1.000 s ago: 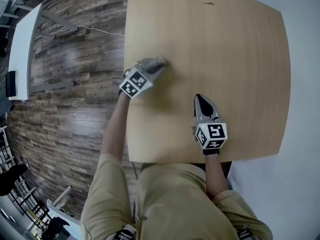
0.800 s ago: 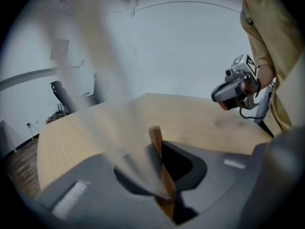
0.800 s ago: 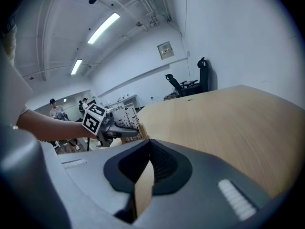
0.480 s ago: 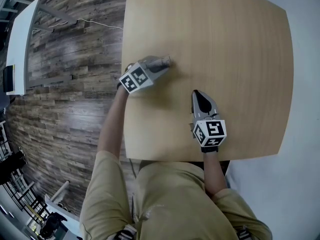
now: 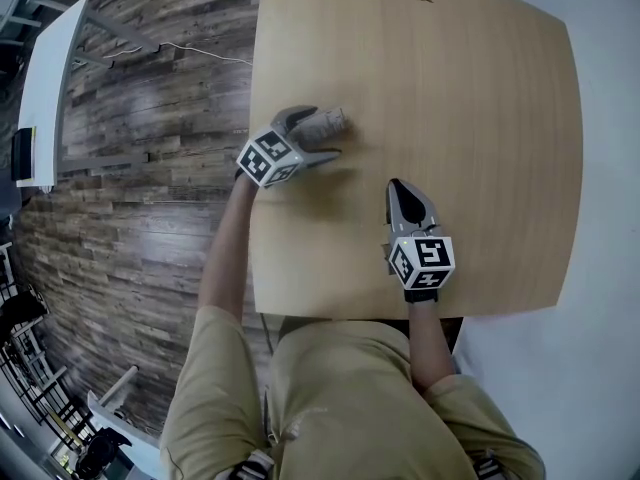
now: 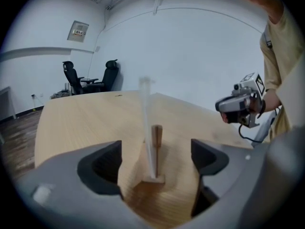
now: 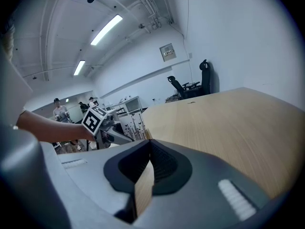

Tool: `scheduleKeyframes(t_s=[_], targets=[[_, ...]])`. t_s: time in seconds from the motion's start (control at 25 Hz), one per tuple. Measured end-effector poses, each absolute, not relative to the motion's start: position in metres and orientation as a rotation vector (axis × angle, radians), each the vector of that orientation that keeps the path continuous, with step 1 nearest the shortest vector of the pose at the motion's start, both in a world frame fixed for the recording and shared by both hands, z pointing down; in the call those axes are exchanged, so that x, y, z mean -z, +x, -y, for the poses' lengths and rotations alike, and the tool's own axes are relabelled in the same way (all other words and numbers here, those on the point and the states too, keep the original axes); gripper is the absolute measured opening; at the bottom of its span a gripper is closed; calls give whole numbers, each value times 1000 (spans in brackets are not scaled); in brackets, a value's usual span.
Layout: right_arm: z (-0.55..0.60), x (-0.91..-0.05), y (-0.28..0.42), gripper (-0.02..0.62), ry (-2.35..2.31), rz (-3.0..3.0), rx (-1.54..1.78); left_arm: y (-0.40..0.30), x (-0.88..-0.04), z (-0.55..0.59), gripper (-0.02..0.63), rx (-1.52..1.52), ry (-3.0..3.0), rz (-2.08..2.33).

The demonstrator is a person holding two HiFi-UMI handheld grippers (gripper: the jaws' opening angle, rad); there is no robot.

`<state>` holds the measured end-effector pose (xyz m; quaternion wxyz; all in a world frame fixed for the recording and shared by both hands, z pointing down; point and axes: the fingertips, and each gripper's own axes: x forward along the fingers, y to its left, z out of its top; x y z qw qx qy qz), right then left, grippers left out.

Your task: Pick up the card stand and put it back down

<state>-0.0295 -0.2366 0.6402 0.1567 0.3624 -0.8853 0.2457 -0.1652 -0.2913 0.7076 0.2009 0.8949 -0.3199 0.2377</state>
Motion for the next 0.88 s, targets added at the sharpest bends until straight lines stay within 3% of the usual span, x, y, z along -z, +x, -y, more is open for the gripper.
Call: scheduleKeyframes(t_s=[0.32, 0.48, 0.72, 0.88], targets=[[209, -596, -36, 6, 1048, 2584, -642, -188, -651, 256, 435, -507, 2459, 1102], [190, -562, -38, 8, 1064, 2623, -584, -193, -609, 228, 368, -475, 2468, 1248], [167, -514, -35, 6, 1134, 2675, -509, -181, -529, 187, 182, -237, 2498, 1472], [152, -482, -34, 6, 1165, 2717, -428, -149, -489, 162, 115, -159, 2553, 1485]])
